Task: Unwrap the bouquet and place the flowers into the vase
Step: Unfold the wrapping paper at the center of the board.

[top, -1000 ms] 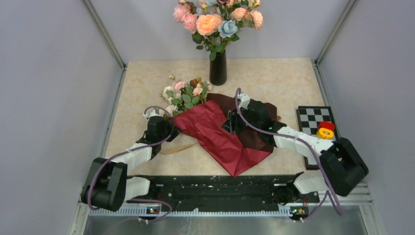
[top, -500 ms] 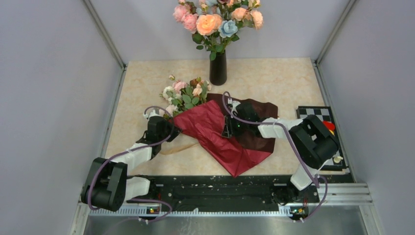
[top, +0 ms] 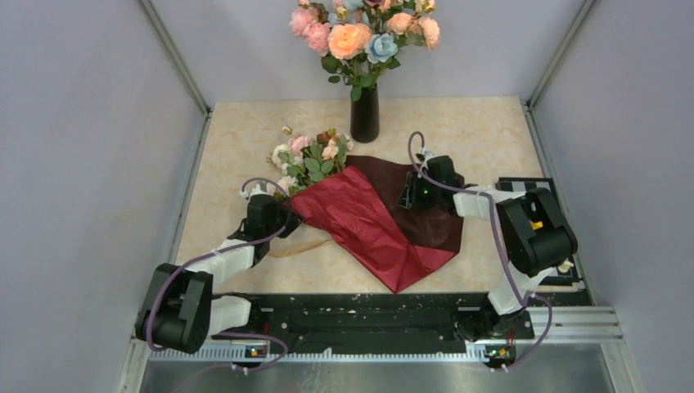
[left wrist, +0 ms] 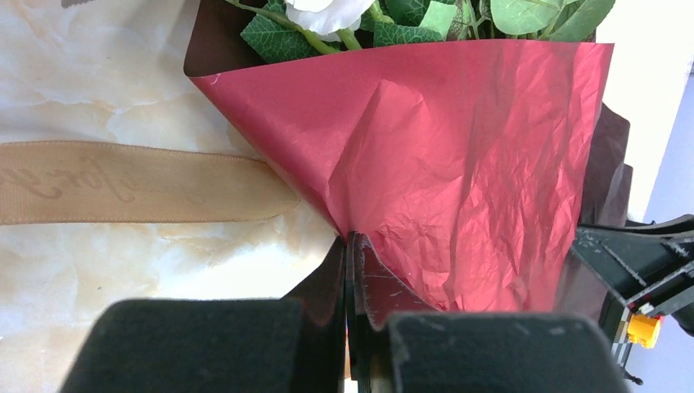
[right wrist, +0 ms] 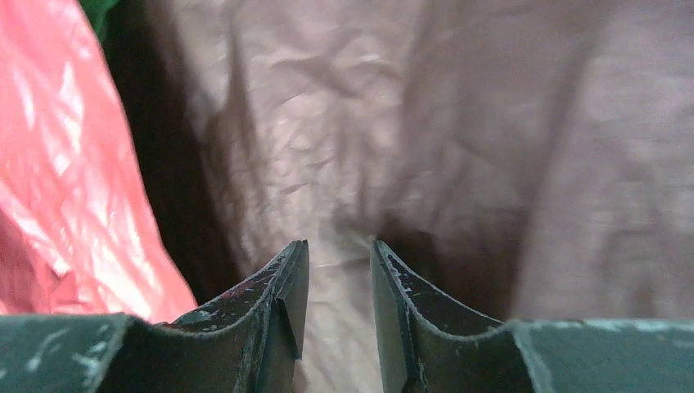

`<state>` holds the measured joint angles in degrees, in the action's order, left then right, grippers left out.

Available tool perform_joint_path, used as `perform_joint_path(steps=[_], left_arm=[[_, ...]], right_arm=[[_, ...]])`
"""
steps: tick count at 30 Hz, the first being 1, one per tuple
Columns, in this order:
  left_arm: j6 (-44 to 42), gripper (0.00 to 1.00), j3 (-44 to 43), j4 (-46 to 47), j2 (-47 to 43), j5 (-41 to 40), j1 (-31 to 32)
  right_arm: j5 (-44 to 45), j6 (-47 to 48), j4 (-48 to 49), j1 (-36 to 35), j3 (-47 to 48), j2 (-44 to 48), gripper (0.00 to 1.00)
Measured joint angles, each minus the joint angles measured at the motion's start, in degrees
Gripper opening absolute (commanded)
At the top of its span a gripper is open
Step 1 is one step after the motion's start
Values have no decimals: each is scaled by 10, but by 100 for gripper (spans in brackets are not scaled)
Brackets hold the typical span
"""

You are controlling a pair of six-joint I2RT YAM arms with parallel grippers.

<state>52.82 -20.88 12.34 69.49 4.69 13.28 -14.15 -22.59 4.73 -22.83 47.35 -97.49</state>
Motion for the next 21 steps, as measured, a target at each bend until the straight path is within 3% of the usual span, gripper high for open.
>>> perform_joint_path(steps=[11, 19, 21], left_arm=[[-6, 0, 0, -3, 0, 0, 0], [-19, 0, -8, -5, 26, 5, 0], [-22, 11, -12, -5, 27, 7, 0]], right_arm=[[22, -14, 8, 161, -2, 3, 42], [66, -11, -29, 207, -17, 46, 54], [59, -7, -40, 208, -18, 65, 58]])
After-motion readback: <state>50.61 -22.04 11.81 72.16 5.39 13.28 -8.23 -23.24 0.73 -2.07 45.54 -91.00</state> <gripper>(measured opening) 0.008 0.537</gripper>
